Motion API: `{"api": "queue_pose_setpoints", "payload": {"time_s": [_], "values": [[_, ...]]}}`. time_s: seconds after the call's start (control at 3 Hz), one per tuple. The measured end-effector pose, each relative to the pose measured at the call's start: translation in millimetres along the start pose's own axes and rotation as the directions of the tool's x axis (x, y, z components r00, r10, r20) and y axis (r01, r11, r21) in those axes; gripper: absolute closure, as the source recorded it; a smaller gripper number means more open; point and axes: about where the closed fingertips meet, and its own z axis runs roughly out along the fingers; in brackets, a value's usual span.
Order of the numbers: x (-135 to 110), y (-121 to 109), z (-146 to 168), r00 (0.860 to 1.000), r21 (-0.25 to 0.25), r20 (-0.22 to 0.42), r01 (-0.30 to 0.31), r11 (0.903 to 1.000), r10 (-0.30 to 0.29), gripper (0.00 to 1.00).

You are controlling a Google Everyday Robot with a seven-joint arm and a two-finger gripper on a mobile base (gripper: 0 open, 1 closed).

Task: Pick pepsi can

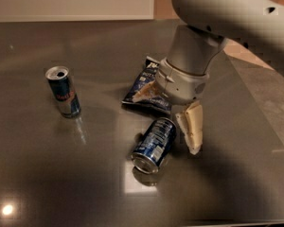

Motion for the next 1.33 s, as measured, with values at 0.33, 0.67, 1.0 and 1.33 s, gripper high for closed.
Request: {"api": "queue_pose_setpoints", "payload": {"time_s": [0.33, 0.67, 1.0, 1.33], "values": [[-5.7, 3.1, 12.5, 0.996, -0.053, 0.01, 0.089, 0.9946, -0.088, 0.0], [-8.8, 6.2, 21.1, 0.991, -0.081, 0.019, 0.135, 0.9875, -0.134, 0.0], [-9.5, 9.3, 27.5, 0.99, -0.094, 0.028, 0.143, 0.9851, -0.141, 0.18], [-9.5, 9.7, 26.7, 0.991, -0.093, 0.025, 0.134, 0.9866, -0.132, 0.41]]}}
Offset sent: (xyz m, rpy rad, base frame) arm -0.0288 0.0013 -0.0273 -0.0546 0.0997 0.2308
